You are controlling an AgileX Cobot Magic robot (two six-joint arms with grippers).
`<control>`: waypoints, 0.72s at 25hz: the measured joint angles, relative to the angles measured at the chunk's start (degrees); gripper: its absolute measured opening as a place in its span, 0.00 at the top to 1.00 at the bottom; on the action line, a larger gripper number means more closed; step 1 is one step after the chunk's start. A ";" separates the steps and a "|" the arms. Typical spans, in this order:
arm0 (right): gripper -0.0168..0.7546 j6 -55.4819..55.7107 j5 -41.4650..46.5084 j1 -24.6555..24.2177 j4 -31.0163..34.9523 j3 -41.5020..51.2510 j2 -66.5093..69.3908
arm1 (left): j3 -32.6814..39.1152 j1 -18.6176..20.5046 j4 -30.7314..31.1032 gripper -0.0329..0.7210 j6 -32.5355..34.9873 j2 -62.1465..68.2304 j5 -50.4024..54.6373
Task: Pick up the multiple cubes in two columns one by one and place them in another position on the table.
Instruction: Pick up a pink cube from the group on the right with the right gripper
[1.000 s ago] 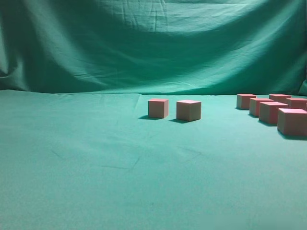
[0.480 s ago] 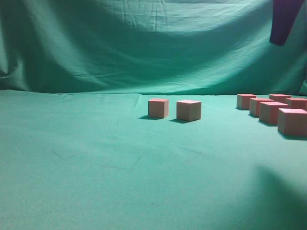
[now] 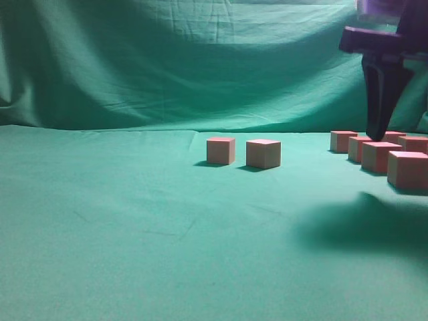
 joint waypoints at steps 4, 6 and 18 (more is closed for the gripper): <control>0.37 0.33 -2.21 0.00 -1.06 0.00 2.55 | 0.00 0.00 0.00 0.96 0.00 0.00 0.00; 0.37 0.61 -3.57 0.00 -2.40 0.00 3.95 | 0.00 0.00 0.00 0.96 0.00 0.00 0.00; 0.64 1.05 -5.15 0.00 -2.81 0.00 7.43 | 0.00 0.00 0.00 0.96 0.00 0.00 0.00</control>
